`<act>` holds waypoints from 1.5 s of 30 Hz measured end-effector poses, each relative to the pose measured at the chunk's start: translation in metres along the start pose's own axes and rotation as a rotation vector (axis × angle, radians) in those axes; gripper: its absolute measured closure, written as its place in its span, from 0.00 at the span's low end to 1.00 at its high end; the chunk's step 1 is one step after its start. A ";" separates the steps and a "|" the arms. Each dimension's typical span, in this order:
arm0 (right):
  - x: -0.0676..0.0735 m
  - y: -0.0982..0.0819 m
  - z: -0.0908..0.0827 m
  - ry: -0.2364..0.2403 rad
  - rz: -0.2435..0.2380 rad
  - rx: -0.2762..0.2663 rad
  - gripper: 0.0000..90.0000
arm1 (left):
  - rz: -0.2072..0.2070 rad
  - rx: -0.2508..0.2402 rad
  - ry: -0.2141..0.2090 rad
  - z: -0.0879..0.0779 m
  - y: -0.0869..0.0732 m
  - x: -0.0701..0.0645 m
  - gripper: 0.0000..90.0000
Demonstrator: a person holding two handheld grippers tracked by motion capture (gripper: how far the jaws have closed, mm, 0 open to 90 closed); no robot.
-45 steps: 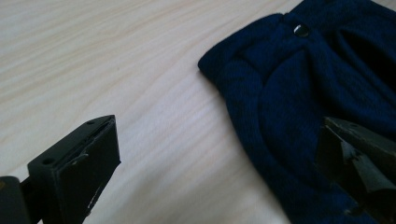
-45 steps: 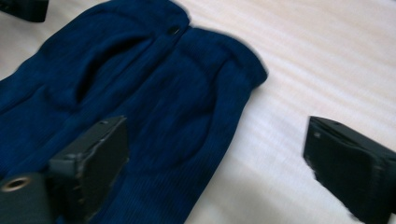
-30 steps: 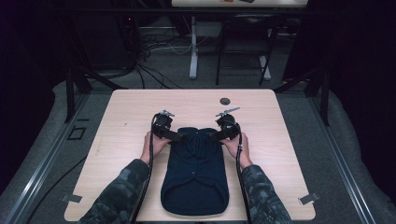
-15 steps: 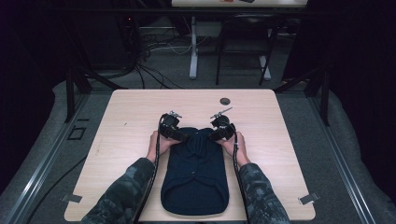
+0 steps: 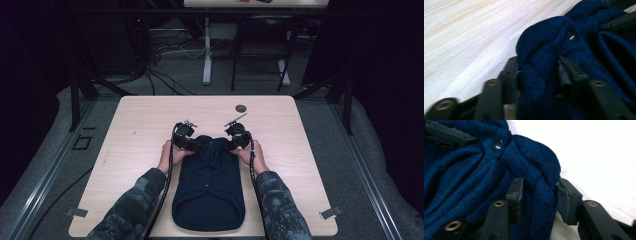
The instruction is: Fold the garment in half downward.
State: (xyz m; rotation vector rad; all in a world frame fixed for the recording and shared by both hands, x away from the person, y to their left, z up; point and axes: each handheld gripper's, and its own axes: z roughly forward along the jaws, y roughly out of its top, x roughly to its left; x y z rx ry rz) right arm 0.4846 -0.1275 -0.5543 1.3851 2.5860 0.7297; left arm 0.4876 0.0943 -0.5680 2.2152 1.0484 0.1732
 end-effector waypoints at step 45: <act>0.030 -0.013 -0.080 -0.080 -0.228 -0.342 0.87 | 0.173 -0.068 -0.051 -0.074 0.031 -0.025 0.78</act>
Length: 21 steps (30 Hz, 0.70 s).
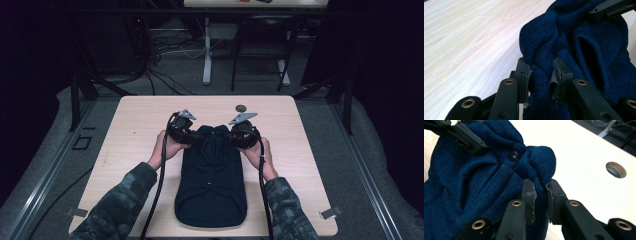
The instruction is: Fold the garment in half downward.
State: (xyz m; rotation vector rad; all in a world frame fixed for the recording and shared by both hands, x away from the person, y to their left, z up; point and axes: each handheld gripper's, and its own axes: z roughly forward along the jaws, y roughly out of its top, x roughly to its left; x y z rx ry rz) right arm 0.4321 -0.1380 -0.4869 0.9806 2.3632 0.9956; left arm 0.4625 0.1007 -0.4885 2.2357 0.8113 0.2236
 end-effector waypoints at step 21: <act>-0.002 0.003 -0.027 0.032 -0.023 -0.078 0.81 | 0.151 -0.130 0.004 -0.028 0.007 -0.019 0.80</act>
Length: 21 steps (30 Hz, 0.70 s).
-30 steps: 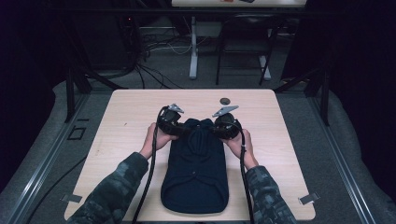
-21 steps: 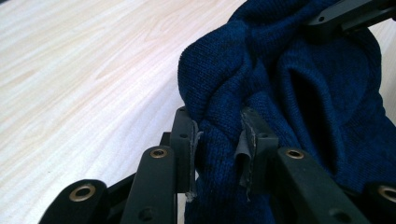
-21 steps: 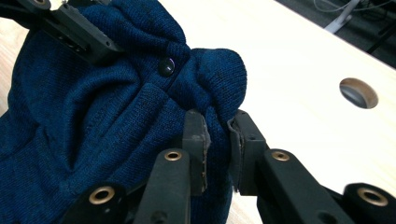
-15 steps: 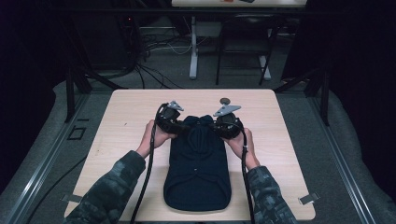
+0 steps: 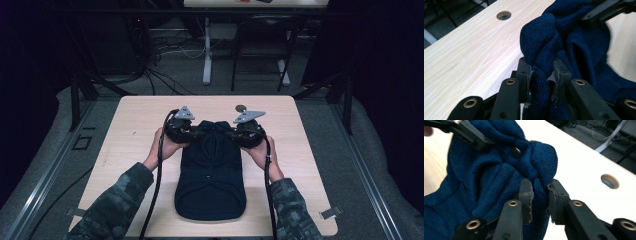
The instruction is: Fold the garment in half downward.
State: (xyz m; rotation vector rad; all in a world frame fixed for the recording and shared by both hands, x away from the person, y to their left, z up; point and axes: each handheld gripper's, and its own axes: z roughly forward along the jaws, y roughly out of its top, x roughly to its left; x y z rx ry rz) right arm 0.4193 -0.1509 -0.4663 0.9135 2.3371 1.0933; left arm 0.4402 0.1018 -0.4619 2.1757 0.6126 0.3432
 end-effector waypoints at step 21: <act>0.015 -0.009 -0.011 -0.118 -0.080 -0.088 0.88 | 0.010 0.085 -0.067 0.001 0.002 -0.005 0.77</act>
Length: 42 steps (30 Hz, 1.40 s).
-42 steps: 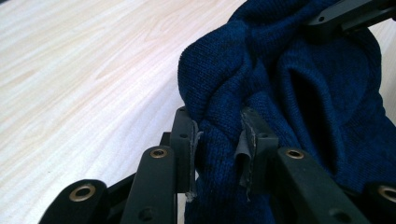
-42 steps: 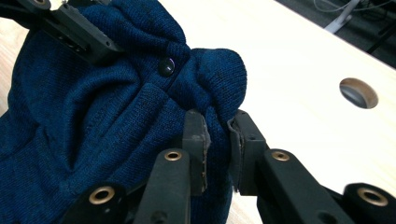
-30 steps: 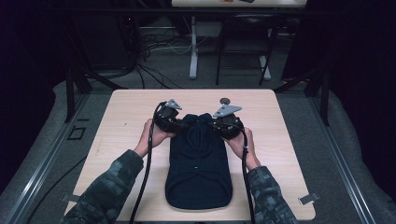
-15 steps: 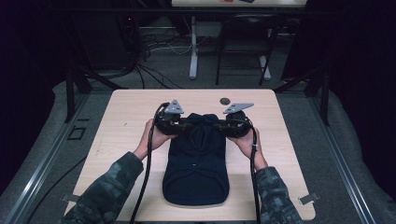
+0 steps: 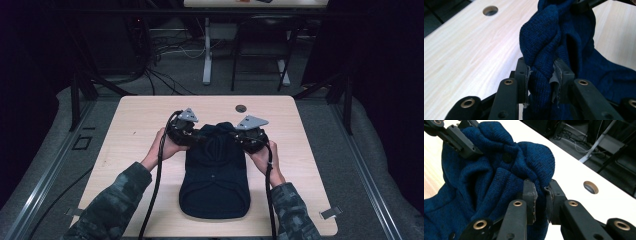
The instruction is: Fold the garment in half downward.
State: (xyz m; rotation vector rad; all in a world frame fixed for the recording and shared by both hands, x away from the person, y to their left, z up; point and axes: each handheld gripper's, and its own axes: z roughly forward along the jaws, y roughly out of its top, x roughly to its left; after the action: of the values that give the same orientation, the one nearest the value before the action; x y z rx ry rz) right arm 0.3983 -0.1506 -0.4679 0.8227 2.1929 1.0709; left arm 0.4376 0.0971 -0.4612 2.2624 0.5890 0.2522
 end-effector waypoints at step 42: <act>-0.009 0.002 0.004 0.124 0.093 0.119 0.87 | 0.143 0.003 0.025 -0.007 0.001 -0.012 0.76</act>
State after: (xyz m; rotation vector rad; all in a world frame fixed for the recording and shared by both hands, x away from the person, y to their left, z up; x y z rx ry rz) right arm 0.4081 -0.1543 -0.4664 0.9412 2.3612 1.0689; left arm 0.4252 0.0953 -0.4556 2.3104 0.4403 0.3507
